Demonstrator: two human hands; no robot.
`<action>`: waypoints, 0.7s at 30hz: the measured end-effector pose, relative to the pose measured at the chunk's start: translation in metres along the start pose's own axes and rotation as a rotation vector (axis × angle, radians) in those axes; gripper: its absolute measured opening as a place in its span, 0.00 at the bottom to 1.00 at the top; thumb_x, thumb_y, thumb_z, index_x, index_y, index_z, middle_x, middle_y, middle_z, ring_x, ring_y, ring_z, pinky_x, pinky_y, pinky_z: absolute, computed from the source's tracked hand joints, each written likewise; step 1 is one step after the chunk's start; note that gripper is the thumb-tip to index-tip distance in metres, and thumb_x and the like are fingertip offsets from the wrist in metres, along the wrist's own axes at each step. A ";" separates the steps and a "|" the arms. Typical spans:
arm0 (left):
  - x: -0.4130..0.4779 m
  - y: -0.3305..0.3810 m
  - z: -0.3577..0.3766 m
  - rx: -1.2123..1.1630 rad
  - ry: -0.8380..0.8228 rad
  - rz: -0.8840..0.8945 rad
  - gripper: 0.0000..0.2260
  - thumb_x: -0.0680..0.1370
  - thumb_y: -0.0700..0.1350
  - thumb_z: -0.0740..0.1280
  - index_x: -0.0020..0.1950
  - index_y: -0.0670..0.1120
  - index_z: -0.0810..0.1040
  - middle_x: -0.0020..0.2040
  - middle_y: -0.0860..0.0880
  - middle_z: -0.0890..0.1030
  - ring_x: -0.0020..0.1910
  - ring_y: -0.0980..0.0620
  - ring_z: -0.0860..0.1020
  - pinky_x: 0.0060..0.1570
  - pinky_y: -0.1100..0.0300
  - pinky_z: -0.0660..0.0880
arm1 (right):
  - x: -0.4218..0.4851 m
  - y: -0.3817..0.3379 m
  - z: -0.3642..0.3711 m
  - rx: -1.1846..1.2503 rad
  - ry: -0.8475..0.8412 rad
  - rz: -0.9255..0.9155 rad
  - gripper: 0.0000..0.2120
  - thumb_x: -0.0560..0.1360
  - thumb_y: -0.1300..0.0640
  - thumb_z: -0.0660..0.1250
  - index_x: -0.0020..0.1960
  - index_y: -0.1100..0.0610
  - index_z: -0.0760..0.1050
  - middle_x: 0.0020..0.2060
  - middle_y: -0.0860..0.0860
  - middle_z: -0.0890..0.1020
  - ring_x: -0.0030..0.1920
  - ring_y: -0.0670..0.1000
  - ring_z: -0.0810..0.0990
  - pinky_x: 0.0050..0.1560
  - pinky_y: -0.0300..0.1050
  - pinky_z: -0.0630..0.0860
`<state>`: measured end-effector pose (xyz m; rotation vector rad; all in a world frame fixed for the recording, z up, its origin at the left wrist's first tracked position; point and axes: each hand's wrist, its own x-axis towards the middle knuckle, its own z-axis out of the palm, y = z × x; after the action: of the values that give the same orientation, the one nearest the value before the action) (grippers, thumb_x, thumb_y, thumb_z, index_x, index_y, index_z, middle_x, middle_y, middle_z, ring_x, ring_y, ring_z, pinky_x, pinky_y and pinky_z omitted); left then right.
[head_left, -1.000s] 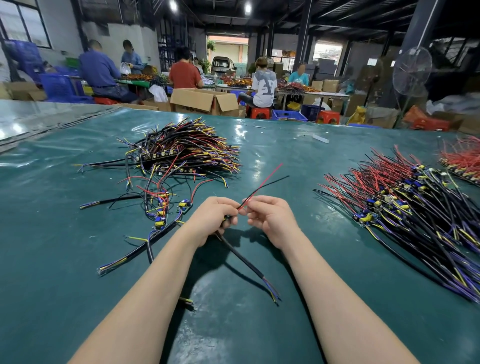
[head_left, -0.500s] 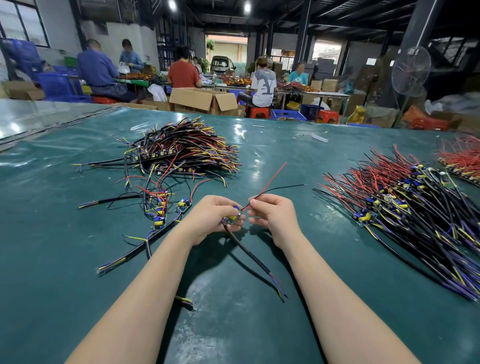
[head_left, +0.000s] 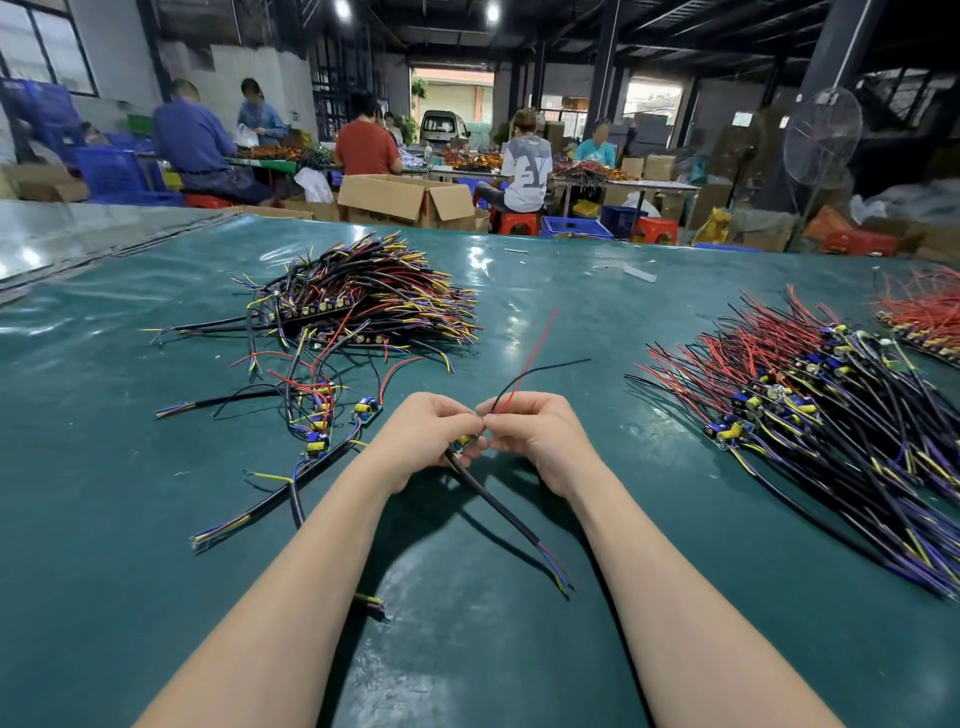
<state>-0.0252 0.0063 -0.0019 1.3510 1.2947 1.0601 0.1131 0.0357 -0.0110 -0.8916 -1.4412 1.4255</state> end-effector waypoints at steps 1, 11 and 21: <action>0.000 0.000 0.000 0.000 0.001 0.002 0.10 0.75 0.34 0.63 0.35 0.42 0.79 0.31 0.46 0.79 0.24 0.56 0.74 0.26 0.68 0.71 | -0.001 0.000 0.000 -0.028 -0.019 0.002 0.10 0.72 0.73 0.63 0.37 0.61 0.77 0.24 0.49 0.79 0.25 0.45 0.77 0.32 0.35 0.75; -0.002 0.004 -0.001 0.004 -0.004 -0.101 0.09 0.74 0.34 0.61 0.35 0.43 0.74 0.30 0.48 0.78 0.24 0.55 0.73 0.24 0.67 0.70 | -0.001 -0.003 -0.003 0.036 0.022 0.071 0.09 0.71 0.73 0.64 0.36 0.62 0.74 0.22 0.49 0.79 0.24 0.45 0.78 0.29 0.35 0.77; 0.000 0.010 0.005 0.134 -0.001 -0.119 0.11 0.75 0.37 0.54 0.33 0.45 0.64 0.20 0.52 0.66 0.21 0.53 0.60 0.21 0.69 0.62 | -0.001 -0.005 0.003 0.208 0.139 0.068 0.09 0.73 0.72 0.63 0.37 0.62 0.72 0.21 0.49 0.78 0.22 0.44 0.77 0.26 0.35 0.76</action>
<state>-0.0186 0.0061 0.0070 1.3543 1.4484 0.9045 0.1111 0.0336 -0.0060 -0.8954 -1.1463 1.5025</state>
